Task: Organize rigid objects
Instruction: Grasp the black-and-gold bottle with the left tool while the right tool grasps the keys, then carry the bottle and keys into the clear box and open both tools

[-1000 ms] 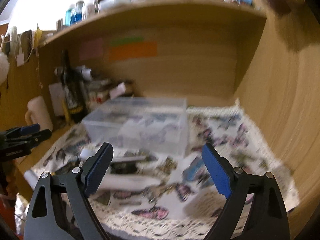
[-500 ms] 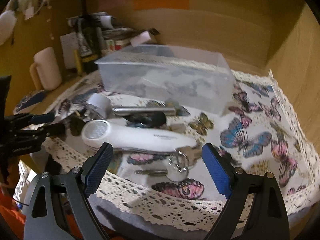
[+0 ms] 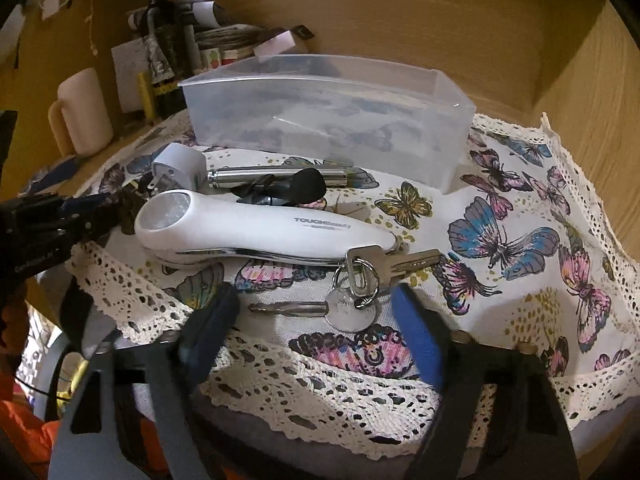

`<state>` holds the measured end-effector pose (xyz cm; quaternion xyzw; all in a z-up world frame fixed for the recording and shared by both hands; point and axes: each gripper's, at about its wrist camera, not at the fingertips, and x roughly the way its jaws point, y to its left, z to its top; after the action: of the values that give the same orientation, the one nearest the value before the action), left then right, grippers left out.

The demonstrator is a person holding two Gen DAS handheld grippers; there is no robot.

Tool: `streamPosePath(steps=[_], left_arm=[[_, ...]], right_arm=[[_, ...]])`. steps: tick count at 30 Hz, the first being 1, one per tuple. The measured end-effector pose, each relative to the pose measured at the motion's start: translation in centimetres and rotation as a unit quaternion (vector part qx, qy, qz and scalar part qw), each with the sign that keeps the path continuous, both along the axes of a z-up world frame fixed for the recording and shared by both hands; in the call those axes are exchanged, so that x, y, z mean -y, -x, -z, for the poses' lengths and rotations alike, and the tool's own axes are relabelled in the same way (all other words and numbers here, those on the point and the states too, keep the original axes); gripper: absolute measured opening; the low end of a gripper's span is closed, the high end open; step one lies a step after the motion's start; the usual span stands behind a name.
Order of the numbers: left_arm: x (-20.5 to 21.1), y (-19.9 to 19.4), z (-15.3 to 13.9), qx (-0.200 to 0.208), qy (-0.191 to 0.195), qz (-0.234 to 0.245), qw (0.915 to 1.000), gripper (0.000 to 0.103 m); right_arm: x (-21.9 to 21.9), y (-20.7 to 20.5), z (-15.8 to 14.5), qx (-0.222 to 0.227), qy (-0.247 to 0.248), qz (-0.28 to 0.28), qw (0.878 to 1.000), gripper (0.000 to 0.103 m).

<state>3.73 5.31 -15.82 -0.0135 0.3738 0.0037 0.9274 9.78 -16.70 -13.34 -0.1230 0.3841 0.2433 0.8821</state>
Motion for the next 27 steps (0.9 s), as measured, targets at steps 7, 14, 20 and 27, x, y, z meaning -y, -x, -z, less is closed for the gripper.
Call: streamPosePath(steps=[7, 14, 20, 27], left_arm=[[-0.7, 0.0, -1.4, 0.021, 0.002, -0.023, 0.9995, 0.023], [-1.1, 0.0, -4.0, 0.059, -0.008, -0.048, 0.9971, 0.023], [-1.3, -0.9, -6.7, 0.095, -0.005, -0.054, 0.994, 0.023], [-1.1, -2.5, -9.7, 0.129, 0.009, -0.058, 0.9899, 0.023]], right_arm=[[1.3, 0.3, -0.5, 0.008, -0.022, 0.024, 0.999, 0.059], [3.2, 0.8, -2.9, 0.053, -0.043, 0.052, 0.996, 0.059], [3.5, 0.0, -5.8, 0.106, -0.048, 0.064, 0.991, 0.058], [2.7, -1.6, -9.3, 0.16, -0.066, 0.07, 0.983, 0.059]])
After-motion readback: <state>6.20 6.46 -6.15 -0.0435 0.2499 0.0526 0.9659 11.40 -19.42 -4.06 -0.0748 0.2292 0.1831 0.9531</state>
